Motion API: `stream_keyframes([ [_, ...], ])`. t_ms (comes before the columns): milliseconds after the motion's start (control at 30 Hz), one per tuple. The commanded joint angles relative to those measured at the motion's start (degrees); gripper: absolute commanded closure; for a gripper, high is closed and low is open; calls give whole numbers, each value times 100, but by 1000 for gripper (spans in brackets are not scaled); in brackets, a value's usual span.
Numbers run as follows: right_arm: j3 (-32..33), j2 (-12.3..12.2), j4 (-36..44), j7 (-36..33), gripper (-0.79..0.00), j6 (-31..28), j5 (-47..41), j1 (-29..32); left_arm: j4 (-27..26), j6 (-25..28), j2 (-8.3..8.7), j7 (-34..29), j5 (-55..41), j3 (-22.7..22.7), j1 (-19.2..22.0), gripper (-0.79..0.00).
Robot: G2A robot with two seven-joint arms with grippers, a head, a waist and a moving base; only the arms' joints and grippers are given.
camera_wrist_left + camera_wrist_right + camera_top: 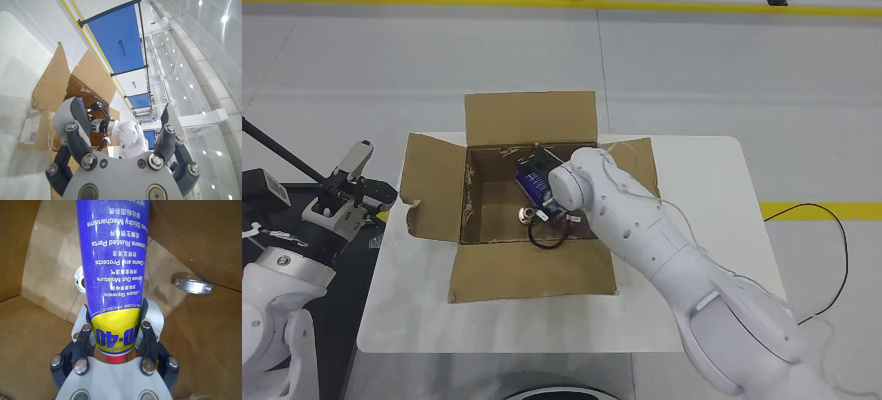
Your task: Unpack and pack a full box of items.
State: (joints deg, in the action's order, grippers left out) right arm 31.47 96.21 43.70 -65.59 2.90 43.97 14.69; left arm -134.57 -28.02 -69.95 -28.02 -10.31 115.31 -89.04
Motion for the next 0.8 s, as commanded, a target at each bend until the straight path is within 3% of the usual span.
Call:
stream_keyframes([
  [0,77,-48,184,-54,0,17,68,39,0,0,0,0,0,0,0,-785],
  [433,756,-440,1470,-477,0,-123,456,471,0,0,0,0,0,0,0,-785],
  [767,1745,-870,3146,-730,0,-643,653,1174,0,0,0,0,0,0,0,-785],
])
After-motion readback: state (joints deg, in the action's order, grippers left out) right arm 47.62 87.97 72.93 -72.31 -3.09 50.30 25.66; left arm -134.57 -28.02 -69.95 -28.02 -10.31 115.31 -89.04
